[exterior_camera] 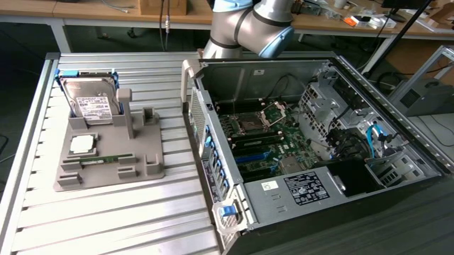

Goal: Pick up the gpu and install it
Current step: 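Pick up the gpu and move the gpu toward the slot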

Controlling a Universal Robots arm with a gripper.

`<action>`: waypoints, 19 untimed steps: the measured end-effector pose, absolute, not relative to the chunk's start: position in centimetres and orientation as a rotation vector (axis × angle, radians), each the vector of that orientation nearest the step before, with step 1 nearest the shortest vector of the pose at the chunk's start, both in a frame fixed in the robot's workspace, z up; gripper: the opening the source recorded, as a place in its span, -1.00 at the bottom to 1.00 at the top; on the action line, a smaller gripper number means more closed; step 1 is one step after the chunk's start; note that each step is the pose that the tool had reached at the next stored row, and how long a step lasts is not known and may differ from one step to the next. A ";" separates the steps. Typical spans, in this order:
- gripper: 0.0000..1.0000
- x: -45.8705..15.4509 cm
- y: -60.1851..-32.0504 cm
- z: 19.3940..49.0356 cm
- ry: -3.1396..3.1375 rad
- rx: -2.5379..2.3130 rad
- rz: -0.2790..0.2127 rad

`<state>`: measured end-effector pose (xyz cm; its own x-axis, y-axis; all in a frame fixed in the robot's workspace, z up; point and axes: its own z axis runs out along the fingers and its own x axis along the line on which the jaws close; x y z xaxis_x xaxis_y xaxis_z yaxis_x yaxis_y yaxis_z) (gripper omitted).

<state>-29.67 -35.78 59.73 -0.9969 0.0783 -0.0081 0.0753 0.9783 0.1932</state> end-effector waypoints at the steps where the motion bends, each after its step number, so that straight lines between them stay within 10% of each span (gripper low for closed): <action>1: -0.44 -29.7 -35.8 59.8 3.109 0.121 0.303; 19: -0.44 -29.7 -35.8 60.7 3.108 0.121 0.317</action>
<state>-29.66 -35.78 60.65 -0.9969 0.0784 -0.0072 0.0753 0.9764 0.2022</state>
